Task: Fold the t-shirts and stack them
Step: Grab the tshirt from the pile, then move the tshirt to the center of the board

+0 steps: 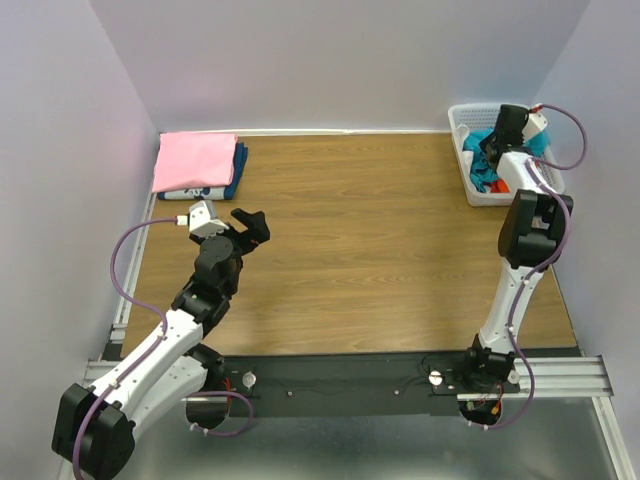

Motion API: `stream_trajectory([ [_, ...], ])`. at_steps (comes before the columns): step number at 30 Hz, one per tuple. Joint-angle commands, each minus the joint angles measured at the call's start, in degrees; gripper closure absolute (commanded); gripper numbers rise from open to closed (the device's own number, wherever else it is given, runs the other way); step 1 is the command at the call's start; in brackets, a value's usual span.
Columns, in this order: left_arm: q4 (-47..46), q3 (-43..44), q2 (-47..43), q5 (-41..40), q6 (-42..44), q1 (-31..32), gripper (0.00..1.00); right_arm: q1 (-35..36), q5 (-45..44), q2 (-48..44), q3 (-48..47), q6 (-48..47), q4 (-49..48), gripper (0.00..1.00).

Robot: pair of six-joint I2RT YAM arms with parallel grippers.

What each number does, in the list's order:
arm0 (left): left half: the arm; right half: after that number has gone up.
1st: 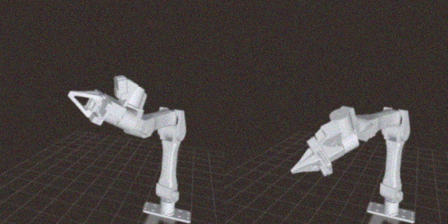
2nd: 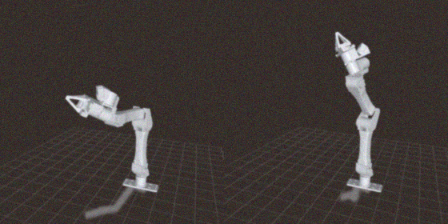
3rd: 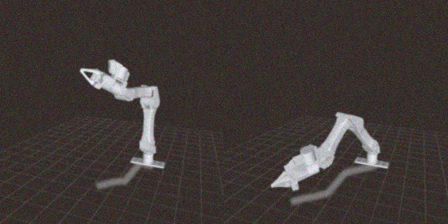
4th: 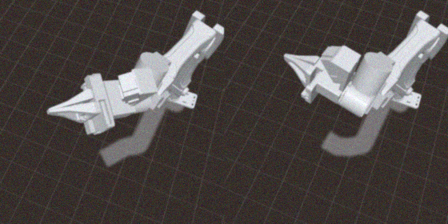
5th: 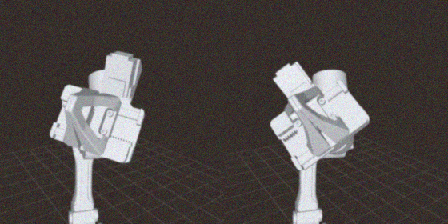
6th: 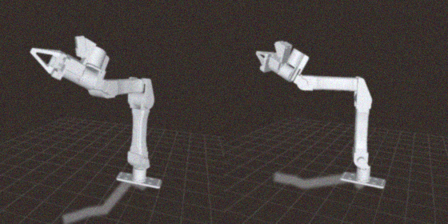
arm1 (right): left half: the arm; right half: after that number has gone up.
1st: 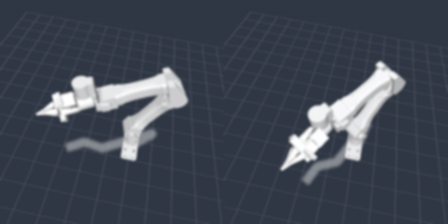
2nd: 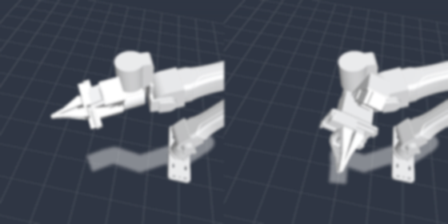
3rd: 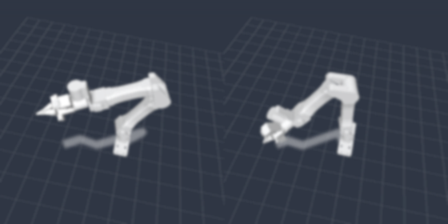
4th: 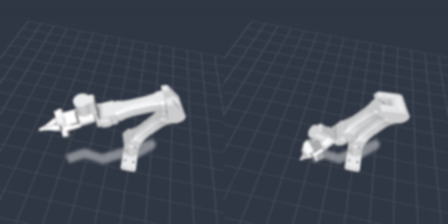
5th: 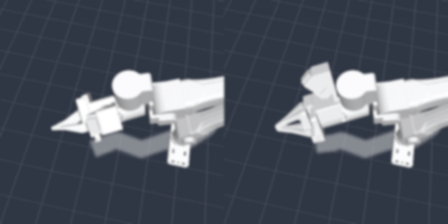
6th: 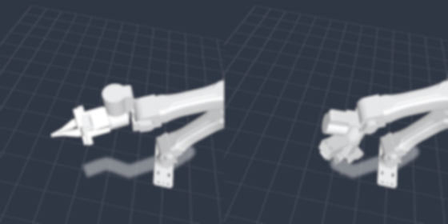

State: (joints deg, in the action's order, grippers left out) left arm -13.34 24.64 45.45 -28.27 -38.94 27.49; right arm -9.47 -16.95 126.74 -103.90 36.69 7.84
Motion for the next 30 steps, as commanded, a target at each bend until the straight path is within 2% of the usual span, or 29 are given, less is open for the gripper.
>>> stream_trajectory([
  [1, 1.04, 1.81, 0.51, 0.84, 0.79, 0.02, 0.02, -0.19, -2.47, -8.76, -1.66, -1.96, 1.39, 0.99],
  [10, 3.41, 3.74, 1.31, 5.15, 0.88, 0.02, 0.02, -0.11, 0.5, -23.1, -3.77, -6.88, 1.57, 0.99],
  [18, 5.34, 4.88, 2.45, 9.63, -0.26, 0.02, 0.02, 3.67, 21.58, -31.99, -8.69, -12.96, 4.82, 0.99],
  [19, 5.95, 5.67, 2.88, 9.9, -0.44, 0.02, 0.02, 5.24, 27.44, -33.21, -9.39, -13.04, 4.82, 0.99],
  [22, 7.28, 6.38, 3.24, 10.43, -2.1, 0.02, 0.02, 8.93, 34.33, -34.62, -9.57, -13.39, 5.17, 0.99],
  [23, 7.37, 6.21, 3.33, 10.87, -2.8, 0.02, 0.02, 12.43, 37.31, -35.67, -8.87, -14.0, 5.87, 0.99],
  [28, 10.35, 7.7, 3.33, 10.79, -4.47, 0.02, 0.02, 24.3, 40.59, -38.49, -3.08, -17.96, 7.36, 0.99],
  [30, 13.06, 8.31, 2.98, 8.42, -5.62, 0.02, 0.02, 26.69, 40.15, -39.45, 1.56, -20.32, 9.73, 0.99],
])
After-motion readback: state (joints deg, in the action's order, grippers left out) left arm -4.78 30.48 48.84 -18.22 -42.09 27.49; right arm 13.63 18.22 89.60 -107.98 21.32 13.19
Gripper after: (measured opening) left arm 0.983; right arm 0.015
